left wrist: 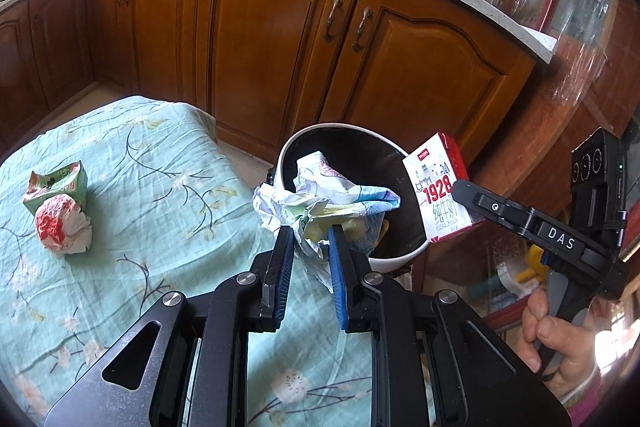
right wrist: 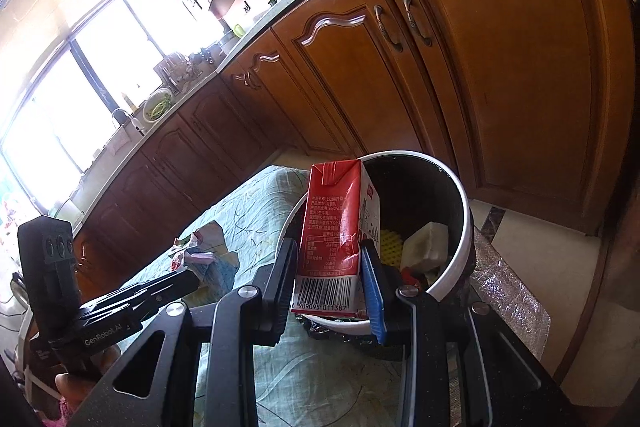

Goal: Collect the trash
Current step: 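Carry the wrapper and milk carton over the bin and open both tools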

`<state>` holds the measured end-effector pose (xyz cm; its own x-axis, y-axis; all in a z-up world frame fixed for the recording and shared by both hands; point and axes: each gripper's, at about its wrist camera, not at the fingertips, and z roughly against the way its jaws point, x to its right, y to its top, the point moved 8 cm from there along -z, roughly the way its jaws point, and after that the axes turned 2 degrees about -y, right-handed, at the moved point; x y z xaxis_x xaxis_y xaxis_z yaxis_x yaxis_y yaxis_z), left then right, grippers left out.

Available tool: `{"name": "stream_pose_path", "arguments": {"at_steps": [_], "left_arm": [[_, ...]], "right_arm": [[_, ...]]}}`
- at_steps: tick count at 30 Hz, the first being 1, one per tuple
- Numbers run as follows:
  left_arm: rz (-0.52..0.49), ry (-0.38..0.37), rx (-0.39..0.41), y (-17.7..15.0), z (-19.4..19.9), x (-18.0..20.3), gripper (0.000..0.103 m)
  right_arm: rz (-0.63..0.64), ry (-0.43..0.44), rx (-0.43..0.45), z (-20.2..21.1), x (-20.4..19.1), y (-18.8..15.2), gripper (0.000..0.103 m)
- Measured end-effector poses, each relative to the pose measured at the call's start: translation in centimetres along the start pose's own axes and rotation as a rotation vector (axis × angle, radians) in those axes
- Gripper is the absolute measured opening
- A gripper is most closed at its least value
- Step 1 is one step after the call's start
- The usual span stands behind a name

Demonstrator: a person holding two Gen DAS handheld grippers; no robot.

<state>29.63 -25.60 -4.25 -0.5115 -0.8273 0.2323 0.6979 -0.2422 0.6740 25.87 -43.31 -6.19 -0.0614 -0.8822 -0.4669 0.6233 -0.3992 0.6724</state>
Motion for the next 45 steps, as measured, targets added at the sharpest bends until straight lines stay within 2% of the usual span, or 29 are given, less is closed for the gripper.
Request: {"name": "stream_pose_path", "arguments": {"at_steps": [23,33,36,37,38,40,45], "left_arm": [[-0.071,0.012,-0.103,2.8,-7.1,2.5,0.017],[-0.084,0.012,-0.159,2.5,-9.7,3.0,0.018],[-0.078,0.013,-0.173,2.3,-10.3,3.0,0.020],[-0.075,0.015,-0.179,2.3,-10.5,3.0,0.027],[-0.072,0.014,-0.182,2.3,-10.6,3.0,0.031],[-0.070,0.013,-0.170,2.3,-10.5,3.2,0.042],[-0.052,0.012,-0.139,2.1,-9.3,2.7,0.047]], "right_arm": [[-0.002,-0.061,-0.062,-3.6,1.9,1.7,0.032],[-0.009,-0.082,-0.101,-5.2,3.2,1.5,0.032],[-0.010,-0.081,-0.110,-5.8,3.4,1.8,0.036],[-0.011,-0.081,-0.114,-6.0,3.3,1.8,0.044],[-0.009,-0.077,-0.114,-6.0,3.3,1.9,0.055],[-0.004,-0.079,-0.101,-5.8,3.2,2.1,0.065],[-0.026,-0.057,-0.066,-4.9,3.0,2.3,0.069]]}}
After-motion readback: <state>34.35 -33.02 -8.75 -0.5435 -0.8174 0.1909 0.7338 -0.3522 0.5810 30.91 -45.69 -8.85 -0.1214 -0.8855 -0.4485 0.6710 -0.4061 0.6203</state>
